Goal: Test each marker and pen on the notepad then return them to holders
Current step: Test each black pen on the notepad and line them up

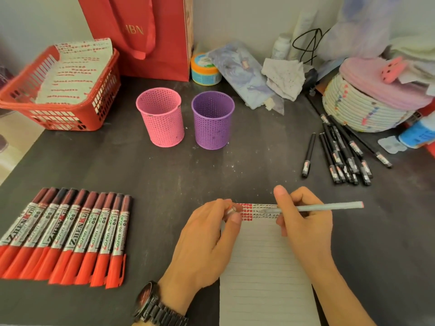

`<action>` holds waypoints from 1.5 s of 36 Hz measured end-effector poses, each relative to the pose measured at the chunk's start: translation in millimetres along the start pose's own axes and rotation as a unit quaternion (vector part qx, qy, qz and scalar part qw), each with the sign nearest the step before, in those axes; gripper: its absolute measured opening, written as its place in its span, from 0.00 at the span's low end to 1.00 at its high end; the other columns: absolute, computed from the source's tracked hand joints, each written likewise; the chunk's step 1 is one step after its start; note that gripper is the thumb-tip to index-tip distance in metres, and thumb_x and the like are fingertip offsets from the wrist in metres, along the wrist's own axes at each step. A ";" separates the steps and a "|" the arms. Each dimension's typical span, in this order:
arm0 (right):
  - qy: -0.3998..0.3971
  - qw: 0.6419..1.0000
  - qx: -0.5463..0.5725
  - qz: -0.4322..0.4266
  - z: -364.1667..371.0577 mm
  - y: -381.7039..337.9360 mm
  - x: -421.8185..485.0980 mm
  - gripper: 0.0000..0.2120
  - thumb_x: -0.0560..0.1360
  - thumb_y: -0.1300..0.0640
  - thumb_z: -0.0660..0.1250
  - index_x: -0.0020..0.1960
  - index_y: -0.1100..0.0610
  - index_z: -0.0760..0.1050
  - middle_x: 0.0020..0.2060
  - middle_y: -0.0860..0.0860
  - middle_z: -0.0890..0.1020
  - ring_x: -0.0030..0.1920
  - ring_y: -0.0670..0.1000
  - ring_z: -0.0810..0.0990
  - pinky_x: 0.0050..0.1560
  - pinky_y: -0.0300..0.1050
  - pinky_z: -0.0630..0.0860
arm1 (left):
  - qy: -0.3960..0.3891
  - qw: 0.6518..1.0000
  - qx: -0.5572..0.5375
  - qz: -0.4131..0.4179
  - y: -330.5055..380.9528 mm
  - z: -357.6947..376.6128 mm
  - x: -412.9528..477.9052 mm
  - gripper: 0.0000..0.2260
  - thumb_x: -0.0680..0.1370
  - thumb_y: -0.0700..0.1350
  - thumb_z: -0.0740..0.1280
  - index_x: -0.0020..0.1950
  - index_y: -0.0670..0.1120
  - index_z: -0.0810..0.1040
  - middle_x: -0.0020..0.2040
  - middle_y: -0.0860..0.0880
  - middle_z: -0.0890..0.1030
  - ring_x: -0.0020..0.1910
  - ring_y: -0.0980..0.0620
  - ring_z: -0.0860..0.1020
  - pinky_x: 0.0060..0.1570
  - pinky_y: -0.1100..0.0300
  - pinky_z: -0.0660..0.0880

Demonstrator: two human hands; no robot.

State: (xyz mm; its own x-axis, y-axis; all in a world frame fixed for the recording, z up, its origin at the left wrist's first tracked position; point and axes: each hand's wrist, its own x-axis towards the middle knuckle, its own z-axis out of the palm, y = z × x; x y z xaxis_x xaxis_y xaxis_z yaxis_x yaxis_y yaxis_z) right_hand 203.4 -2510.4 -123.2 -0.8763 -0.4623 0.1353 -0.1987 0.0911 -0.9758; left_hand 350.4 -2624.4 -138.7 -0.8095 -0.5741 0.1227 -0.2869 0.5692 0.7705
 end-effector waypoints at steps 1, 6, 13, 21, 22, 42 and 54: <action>0.000 1.000 0.011 0.003 -1.2 -2.4 0.0 0.20 0.80 0.49 0.68 0.33 0.57 0.72 0.23 0.54 0.76 0.21 0.47 0.72 0.25 0.37 0.71 | 0.004 1.000 -0.021 0.006 0.7 -1.0 -1.0 0.16 0.82 0.64 0.47 0.51 0.60 0.72 0.53 0.64 0.77 0.58 0.62 0.74 0.56 0.75 0.64; -0.094 0.981 0.161 0.060 -13.2 -16.3 1.3 0.13 0.78 0.53 0.60 0.43 0.59 0.80 0.33 0.59 0.81 0.27 0.54 0.76 0.27 0.42 0.72 | 0.022 0.998 -0.050 -0.001 1.4 -2.6 -0.9 0.18 0.81 0.66 0.47 0.54 0.61 0.73 0.54 0.66 0.75 0.58 0.60 0.75 0.53 0.72 0.68; -0.111 0.974 0.176 0.093 -29.9 -16.9 -12.2 0.08 0.76 0.50 0.67 0.44 0.54 0.79 0.38 0.63 0.84 0.27 0.55 0.76 0.27 0.43 0.73 | 0.042 0.999 -0.012 0.000 -2.1 -3.8 1.6 0.11 0.76 0.67 0.57 0.55 0.69 0.72 0.54 0.70 0.75 0.56 0.62 0.75 0.48 0.69 0.73; -0.052 0.983 0.160 0.069 -34.4 -1.3 -22.6 0.12 0.70 0.49 0.71 0.41 0.58 0.83 0.31 0.60 0.81 0.25 0.51 0.73 0.26 0.39 0.69 | 0.041 0.999 -0.028 -0.011 -4.7 -4.0 0.9 0.16 0.74 0.66 0.61 0.58 0.64 0.79 0.52 0.69 0.78 0.55 0.62 0.76 0.49 0.71 0.72; -0.056 0.982 0.167 0.069 -34.5 -0.7 -22.4 0.12 0.69 0.49 0.71 0.40 0.58 0.82 0.31 0.60 0.80 0.25 0.51 0.72 0.26 0.38 0.70 | 0.037 0.999 -0.025 -0.012 -4.6 -4.0 0.9 0.17 0.74 0.67 0.61 0.58 0.65 0.79 0.52 0.69 0.78 0.55 0.63 0.76 0.50 0.70 0.73; -0.117 0.987 0.098 0.055 -35.2 -4.8 -22.7 0.08 0.69 0.49 0.73 0.42 0.53 0.83 0.32 0.59 0.83 0.26 0.49 0.75 0.29 0.38 0.74 | 0.007 0.999 -0.021 0.034 -1.0 -6.1 -0.3 0.18 0.75 0.69 0.62 0.59 0.65 0.81 0.48 0.66 0.81 0.49 0.58 0.78 0.52 0.60 0.74; -0.103 0.965 0.202 0.135 -34.5 -4.7 -17.1 0.15 0.76 0.49 0.62 0.44 0.57 0.84 0.34 0.61 0.82 0.28 0.52 0.75 0.28 0.41 0.74 | 0.003 0.996 -0.088 0.017 4.2 -8.6 0.3 0.13 0.75 0.64 0.63 0.59 0.69 0.77 0.45 0.68 0.82 0.44 0.59 0.81 0.46 0.69 0.73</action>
State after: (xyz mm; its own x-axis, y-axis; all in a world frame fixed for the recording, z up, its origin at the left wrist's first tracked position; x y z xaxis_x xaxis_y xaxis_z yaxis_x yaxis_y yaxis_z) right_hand 204.2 -2472.4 -115.0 -0.7579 -0.6394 -0.1295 0.2479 -0.0986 -0.9638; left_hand 353.4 -2627.2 -130.1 -0.8134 -0.5610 0.1540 -0.1656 0.4769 0.8632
